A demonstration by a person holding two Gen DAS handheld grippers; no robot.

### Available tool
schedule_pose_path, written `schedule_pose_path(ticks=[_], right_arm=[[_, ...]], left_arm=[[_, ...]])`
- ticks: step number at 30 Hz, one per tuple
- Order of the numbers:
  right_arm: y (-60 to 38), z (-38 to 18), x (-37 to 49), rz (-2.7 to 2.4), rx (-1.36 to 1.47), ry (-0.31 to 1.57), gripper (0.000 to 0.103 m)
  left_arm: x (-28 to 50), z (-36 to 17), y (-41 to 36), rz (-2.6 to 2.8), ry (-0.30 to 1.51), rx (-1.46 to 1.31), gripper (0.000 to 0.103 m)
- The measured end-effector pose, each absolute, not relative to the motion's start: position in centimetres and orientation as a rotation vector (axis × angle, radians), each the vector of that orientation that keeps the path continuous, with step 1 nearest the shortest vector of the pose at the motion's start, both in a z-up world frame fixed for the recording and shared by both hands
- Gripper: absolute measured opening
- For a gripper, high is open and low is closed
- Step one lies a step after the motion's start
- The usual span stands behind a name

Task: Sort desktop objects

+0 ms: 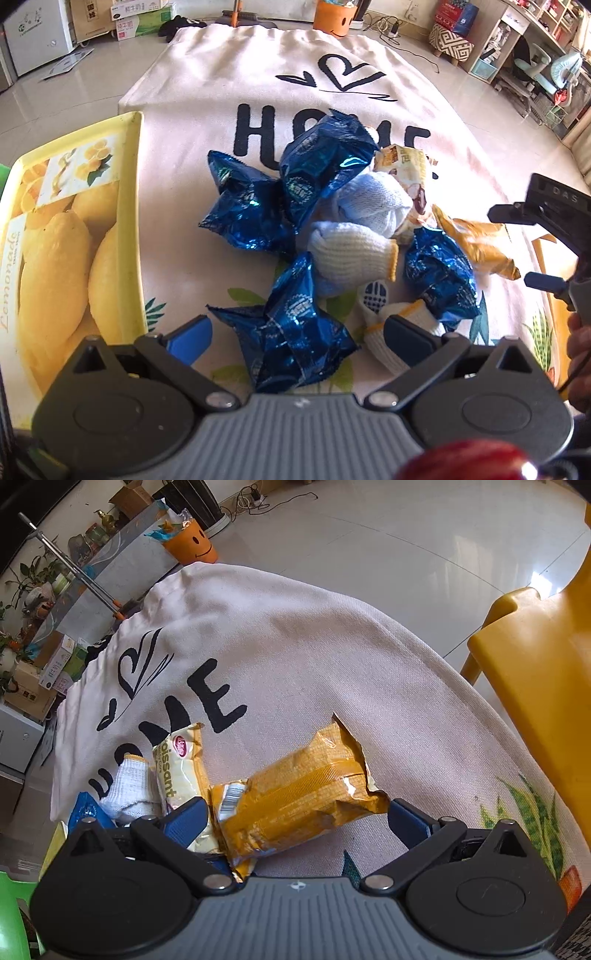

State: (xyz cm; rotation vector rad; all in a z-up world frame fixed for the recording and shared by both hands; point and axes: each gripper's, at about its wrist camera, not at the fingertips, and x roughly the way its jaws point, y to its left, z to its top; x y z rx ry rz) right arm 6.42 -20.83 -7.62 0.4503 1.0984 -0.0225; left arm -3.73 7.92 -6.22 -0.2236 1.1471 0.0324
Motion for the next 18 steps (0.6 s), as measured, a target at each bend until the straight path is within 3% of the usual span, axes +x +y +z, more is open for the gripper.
schedule_pose_path(ticks=[12,18], right_arm=[[-19.4,-4.7,1.7,0.153,0.404,1.032,0.103],[-18.3,-4.9,-0.5,0.238,0.402,1.087,0.103]], left_arm=[[-5.6,-6.4,8.8,0.080,1.150,-0.266,0.103],[-6.7,-6.6,8.5,0.098,1.161,-0.253,0.103]])
